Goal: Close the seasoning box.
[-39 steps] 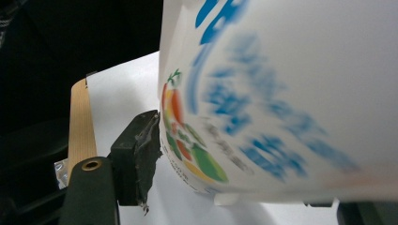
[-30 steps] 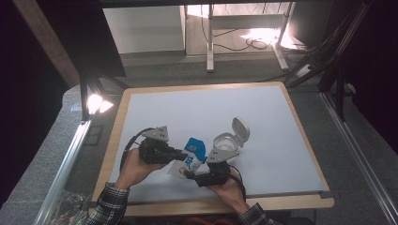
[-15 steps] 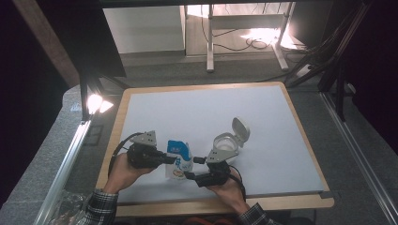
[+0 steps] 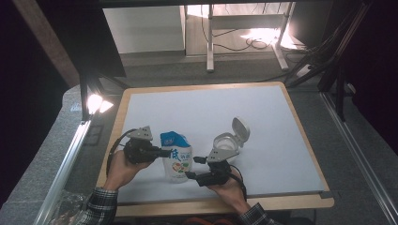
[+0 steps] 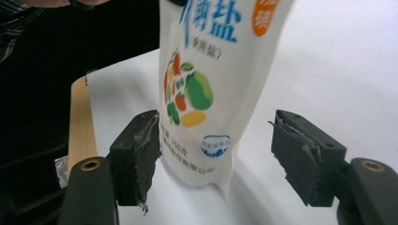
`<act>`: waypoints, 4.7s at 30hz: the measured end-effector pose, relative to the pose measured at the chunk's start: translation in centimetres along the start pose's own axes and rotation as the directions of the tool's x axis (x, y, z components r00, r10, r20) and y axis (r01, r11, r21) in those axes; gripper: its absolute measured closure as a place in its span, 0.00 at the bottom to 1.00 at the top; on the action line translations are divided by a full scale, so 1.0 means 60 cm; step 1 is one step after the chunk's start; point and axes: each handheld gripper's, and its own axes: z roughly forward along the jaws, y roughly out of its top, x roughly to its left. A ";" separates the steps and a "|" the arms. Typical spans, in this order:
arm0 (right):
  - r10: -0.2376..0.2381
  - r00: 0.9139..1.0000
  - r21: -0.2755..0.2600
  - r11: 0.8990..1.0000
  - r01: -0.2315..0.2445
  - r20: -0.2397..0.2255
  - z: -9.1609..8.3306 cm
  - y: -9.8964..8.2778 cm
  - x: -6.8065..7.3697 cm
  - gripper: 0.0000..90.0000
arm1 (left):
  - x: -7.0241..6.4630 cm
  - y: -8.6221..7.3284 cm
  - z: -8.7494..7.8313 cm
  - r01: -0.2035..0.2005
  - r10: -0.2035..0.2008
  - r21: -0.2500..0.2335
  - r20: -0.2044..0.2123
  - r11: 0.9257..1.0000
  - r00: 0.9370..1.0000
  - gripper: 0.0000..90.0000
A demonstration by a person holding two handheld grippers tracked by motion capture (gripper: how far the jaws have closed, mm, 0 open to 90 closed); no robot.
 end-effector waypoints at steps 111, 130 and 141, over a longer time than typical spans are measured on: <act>-0.018 0.984 0.244 0.969 -0.026 0.177 -0.181 -0.058 -0.048 0.54 | -0.004 -0.146 0.104 0.220 -0.201 0.000 -0.403 0.976 0.893 0.08; 0.036 0.953 0.180 0.979 -0.094 0.299 -0.251 -0.019 -0.121 0.93 | -0.003 -0.146 0.104 0.217 -0.198 0.000 -0.405 0.976 0.892 0.08; 0.095 0.945 0.099 0.986 -0.131 0.313 -0.257 0.034 -0.165 0.99 | -0.003 -0.146 0.104 0.217 -0.199 0.000 -0.405 0.976 0.892 0.08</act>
